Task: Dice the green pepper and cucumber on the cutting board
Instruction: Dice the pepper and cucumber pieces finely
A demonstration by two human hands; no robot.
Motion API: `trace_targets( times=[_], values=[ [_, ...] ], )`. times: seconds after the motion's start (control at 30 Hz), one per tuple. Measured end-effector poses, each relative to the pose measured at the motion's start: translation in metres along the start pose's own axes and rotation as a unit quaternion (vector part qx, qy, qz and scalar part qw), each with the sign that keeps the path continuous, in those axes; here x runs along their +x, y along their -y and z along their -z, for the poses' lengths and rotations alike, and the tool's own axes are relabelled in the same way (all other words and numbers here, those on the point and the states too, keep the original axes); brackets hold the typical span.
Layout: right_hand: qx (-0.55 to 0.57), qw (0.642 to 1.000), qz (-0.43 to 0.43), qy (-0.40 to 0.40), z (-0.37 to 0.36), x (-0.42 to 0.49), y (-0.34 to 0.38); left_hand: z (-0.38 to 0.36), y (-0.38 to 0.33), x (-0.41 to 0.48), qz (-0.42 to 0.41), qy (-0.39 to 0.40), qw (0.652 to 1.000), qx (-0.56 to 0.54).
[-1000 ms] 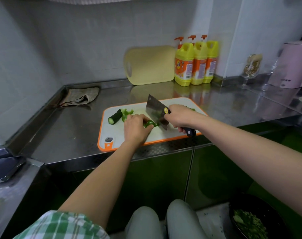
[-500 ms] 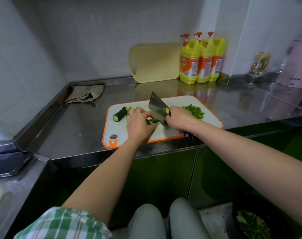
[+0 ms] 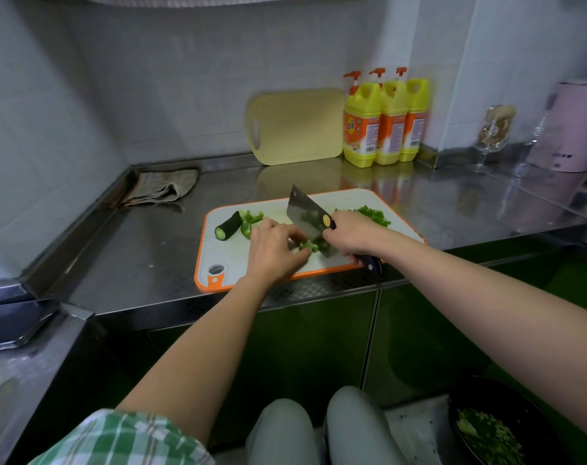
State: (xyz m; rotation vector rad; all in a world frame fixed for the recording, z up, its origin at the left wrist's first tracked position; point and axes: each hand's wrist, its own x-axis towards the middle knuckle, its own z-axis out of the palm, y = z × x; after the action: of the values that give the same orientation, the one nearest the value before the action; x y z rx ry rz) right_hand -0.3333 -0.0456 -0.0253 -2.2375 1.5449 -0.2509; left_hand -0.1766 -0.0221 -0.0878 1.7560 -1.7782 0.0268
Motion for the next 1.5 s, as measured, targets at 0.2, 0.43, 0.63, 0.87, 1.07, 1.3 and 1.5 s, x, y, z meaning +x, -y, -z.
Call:
trace_targets(
  times=[0.2, 0.43, 0.63, 0.87, 1.07, 1.3, 1.5],
  values=[
    [0.011, 0.999, -0.039, -0.033, 0.003, 0.008, -0.006, -0.002, 0.005, -0.002, 0.011, -0.012, 1.0, -0.019],
    [0.043, 0.996, 0.034, -0.067, 0.013, 0.0, -0.001, -0.002, 0.004, -0.004, 0.006, -0.035, 0.999, -0.012],
    [-0.039, 0.992, 0.011, -0.118, 0.02, -0.003, -0.002, -0.001, 0.005, -0.008, 0.014, -0.062, 0.998, -0.021],
    [-0.127, 0.989, -0.046, -0.053, 0.009, 0.005, -0.004, 0.0, 0.008, -0.006, 0.02, -0.072, 0.997, 0.034],
    [-0.136, 0.99, -0.003, -0.029, 0.002, 0.01, 0.032, 0.017, 0.026, -0.005, 0.039, -0.093, 0.992, 0.079],
    [-0.07, 0.997, 0.01, -0.035, -0.02, 0.022, 0.057, 0.026, 0.028, -0.007, 0.055, -0.119, 0.989, 0.063],
    [-0.032, 0.995, 0.003, -0.097, 0.006, 0.014, 0.022, 0.018, 0.007, -0.002, 0.039, -0.049, 0.998, 0.018]
  ],
)
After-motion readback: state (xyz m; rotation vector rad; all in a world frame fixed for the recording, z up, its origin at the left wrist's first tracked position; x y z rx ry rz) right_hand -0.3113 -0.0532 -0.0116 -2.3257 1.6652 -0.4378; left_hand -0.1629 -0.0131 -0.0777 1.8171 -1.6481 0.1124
